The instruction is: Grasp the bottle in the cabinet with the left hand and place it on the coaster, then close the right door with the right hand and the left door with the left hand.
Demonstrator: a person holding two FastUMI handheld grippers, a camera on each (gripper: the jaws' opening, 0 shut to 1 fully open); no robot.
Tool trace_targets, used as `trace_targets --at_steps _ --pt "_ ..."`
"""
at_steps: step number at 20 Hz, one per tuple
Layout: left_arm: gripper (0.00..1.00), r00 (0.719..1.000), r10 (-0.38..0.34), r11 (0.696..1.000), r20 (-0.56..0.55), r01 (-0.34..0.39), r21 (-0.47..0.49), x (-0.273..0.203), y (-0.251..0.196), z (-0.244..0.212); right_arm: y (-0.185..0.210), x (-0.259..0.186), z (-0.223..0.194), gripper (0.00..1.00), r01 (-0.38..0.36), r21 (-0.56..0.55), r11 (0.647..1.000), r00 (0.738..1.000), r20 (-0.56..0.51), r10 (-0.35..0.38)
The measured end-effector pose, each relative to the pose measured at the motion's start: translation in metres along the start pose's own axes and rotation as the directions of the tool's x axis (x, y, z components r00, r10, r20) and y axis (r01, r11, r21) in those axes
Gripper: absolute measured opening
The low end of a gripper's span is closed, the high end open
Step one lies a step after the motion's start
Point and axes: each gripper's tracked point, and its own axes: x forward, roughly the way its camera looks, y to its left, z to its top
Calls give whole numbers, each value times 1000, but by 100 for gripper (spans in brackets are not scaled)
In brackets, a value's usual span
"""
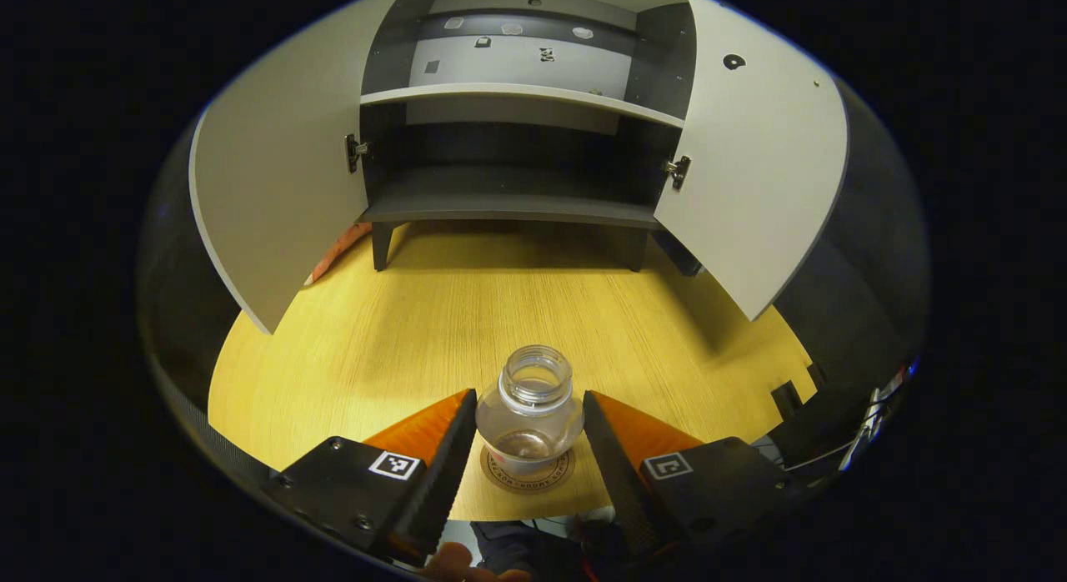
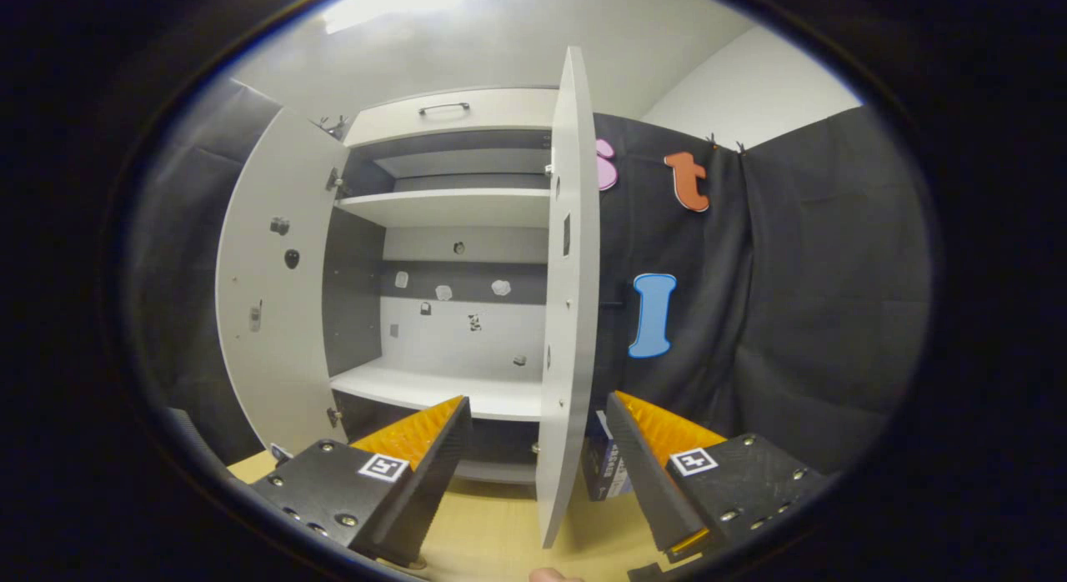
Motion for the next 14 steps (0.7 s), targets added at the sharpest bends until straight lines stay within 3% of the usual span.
trace_targets --at_steps 3,5,14 --pt "84 999 9 1000 -30 -9 -5 -2 3 -9 2 -1 0 98 -3 -1 1000 1000 2 3" --pt "93 999 24 1000 -28 -24 3 -2 7 -8 3 -2 -1 98 -6 -1 1000 1000 2 6" --pt "93 998 -11 1000 57 10 9 -25 -7 28 7 -2 1 98 -15 -2 1000 1000 9 15"
